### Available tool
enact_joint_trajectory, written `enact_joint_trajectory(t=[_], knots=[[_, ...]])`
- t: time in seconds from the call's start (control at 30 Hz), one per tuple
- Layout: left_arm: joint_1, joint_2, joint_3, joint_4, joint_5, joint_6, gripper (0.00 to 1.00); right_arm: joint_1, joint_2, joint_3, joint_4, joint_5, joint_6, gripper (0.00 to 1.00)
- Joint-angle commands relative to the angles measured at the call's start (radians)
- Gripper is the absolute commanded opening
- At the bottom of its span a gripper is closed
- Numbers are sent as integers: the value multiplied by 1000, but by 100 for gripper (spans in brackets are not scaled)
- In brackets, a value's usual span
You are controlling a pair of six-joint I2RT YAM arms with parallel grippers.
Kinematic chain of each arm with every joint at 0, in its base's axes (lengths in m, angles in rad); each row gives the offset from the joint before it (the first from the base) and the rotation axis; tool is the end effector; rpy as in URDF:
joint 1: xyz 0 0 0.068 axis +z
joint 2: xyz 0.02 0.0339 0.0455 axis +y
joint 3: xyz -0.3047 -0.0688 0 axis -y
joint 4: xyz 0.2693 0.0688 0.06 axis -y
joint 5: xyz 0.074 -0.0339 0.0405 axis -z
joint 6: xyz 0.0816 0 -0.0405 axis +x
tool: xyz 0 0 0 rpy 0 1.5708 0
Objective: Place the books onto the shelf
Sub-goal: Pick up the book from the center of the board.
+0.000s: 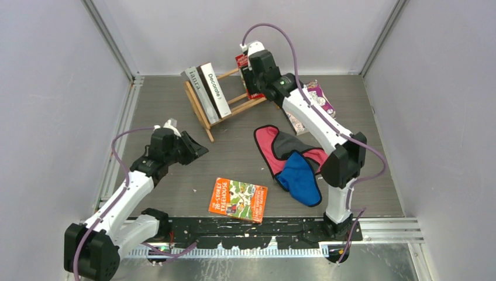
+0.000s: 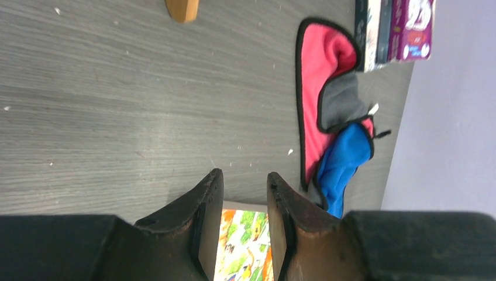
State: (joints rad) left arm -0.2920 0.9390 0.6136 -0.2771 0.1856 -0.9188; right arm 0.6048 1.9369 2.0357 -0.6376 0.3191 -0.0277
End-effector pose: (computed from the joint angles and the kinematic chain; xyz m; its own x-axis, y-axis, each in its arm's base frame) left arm 0.2269 -0.0839 0.2428 -0.6699 -0.6144 -0.4168 -0.1714 0.6742 -0.7184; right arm 0.4433 0.2753 0.4066 -0.4131 -0.3175 -0.8535 -0.3300 0.9258 -0.1847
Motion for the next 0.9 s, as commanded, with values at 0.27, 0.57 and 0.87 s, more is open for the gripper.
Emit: enact_joint_trajectory(t=[0.27,0.57,0.87], knots=[[-67,23,-45,-136,293,197,36,250,-392,-531,189,271,183,57],[-138,11,-151,-140,289,214,37,485,-491,-798,179,485,372,57],[-150,8,-197,-96,241,190,38,627,-523,-949,104,606,693,54]])
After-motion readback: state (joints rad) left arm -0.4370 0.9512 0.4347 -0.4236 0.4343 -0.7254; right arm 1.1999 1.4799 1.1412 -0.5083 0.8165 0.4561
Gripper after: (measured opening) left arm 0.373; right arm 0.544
